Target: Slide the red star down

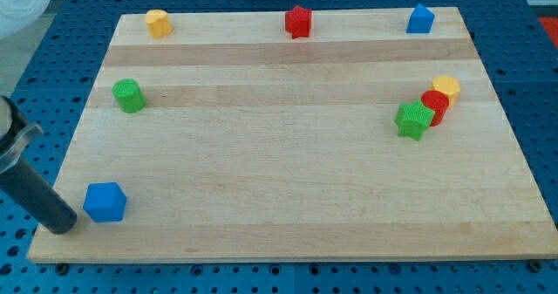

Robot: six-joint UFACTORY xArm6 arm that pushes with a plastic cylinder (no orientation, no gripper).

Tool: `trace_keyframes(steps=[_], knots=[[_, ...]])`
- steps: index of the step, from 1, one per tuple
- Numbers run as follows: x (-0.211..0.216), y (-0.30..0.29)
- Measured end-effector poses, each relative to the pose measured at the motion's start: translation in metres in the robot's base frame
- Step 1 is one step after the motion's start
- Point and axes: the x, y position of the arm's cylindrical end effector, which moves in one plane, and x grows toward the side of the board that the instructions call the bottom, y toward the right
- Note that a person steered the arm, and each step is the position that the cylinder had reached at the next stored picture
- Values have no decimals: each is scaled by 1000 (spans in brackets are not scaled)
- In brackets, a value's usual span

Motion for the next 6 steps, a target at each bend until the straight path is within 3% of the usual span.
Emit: trace_keyframes(steps=[3,6], knots=[[-11,30],[-33,100]])
